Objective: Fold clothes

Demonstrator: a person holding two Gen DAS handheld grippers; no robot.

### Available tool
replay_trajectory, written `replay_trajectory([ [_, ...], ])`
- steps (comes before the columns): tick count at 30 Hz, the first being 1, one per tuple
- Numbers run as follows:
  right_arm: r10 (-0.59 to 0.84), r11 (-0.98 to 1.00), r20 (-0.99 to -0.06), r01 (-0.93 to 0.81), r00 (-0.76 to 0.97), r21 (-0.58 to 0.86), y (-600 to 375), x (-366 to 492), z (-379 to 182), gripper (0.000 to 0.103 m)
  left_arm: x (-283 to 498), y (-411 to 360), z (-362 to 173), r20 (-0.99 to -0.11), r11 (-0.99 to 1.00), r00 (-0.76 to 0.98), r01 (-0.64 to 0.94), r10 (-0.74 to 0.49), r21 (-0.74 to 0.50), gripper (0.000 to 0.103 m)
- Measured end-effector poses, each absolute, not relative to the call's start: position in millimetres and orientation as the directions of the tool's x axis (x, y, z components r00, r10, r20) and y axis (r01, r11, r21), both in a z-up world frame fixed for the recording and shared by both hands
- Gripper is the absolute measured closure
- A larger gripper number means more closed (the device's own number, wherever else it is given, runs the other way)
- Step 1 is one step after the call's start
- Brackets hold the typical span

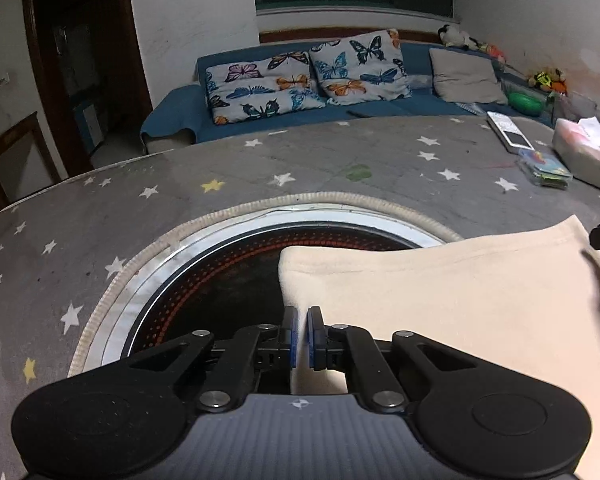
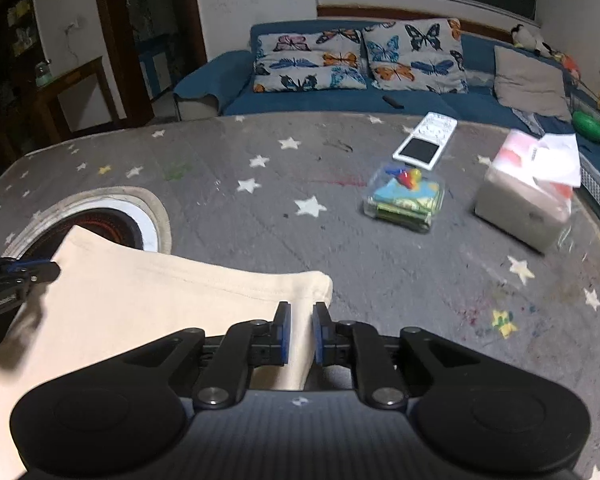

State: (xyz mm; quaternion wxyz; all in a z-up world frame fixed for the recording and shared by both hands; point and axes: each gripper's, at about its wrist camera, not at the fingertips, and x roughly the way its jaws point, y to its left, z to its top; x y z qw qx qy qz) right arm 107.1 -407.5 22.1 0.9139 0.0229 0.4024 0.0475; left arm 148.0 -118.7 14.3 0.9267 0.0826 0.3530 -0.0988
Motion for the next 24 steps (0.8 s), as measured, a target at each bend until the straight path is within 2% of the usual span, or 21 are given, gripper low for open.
replay_trajectory([
  [7,0.113,0.992,-0.734,-0.114,0.669,0.049,-423.9,34.9,43.4,0.084,136.4,-114.0,24.3,-0.655,0.975,0.746,0.211,-0.119,0.064,0.092],
  [12,0.01,1.0,-0.733,-0.006,0.68,0.009,-457.3,-26.5,42.6,0.076,90.4,-124.5,34.4,-0.649,0.955,0.731,0.294,-0.208,0.026,0.09],
  [19,-0.111,0.981,-0.73,0.191,0.674,0.027,-506.2,-83.5,20.6,0.075,21.1,-142.2,46.7,-0.641,0.904,0.687,0.427,-0.342,-0.025,0.088],
  [24,-0.171,0.968,-0.723,0.25,0.67,0.003,-527.6,-103.5,6.1,0.076,-20.0,-159.2,39.1,-0.654,0.866,0.637,0.497,-0.408,-0.055,0.087],
])
